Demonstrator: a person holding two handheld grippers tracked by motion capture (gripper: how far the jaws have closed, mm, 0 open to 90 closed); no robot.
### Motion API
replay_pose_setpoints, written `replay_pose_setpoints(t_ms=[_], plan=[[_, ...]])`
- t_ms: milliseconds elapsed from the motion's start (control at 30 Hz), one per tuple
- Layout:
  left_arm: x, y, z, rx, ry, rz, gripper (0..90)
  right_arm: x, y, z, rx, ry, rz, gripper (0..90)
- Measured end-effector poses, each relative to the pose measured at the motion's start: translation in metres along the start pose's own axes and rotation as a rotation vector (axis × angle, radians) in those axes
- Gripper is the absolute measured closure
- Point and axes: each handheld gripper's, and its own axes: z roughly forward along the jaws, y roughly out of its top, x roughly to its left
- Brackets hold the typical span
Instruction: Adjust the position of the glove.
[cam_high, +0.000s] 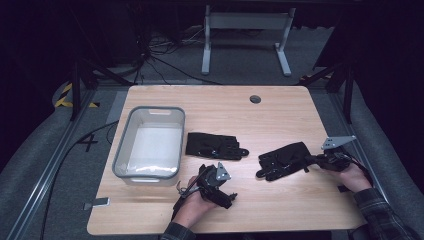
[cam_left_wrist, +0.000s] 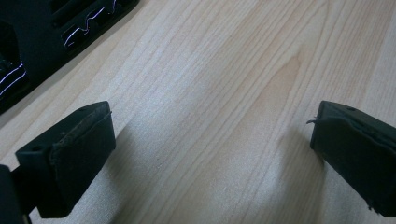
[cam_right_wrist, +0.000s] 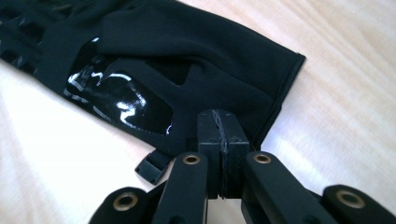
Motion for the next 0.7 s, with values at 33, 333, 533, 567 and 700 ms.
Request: replay_pose_setpoints(t_ms=[33, 333, 533, 567, 700], plan=[[0.000, 0.000, 0.000, 0.000, 0.000, 0.000, 0.3, 0.002, -0.002, -0.002, 0.001, 0.000, -0.004, 90.0], [0.000, 0.000, 0.000, 0.003, 0.001, -0.003, 0.3, 0.026, -0.017, -0.015, 0.005, 0.032, -0.028, 90.0], [0.000, 0.000, 0.000, 0.003, 0.001, -0.003, 0.3, 0.040, -0.023, -0.020, 0.004, 0.066, -0.050, 90.0], [0.000, 0.000, 0.000, 0.003, 0.001, -0.003, 0.3, 0.042, -0.024, -0.021, 0.004, 0.073, -0.051, 90.0], [0.000, 0.000, 0.000, 0.003, 0.001, -0.004, 0.3, 0.052, -0.026, -0.022, -0.001, 0.107, -0.085, 90.0]])
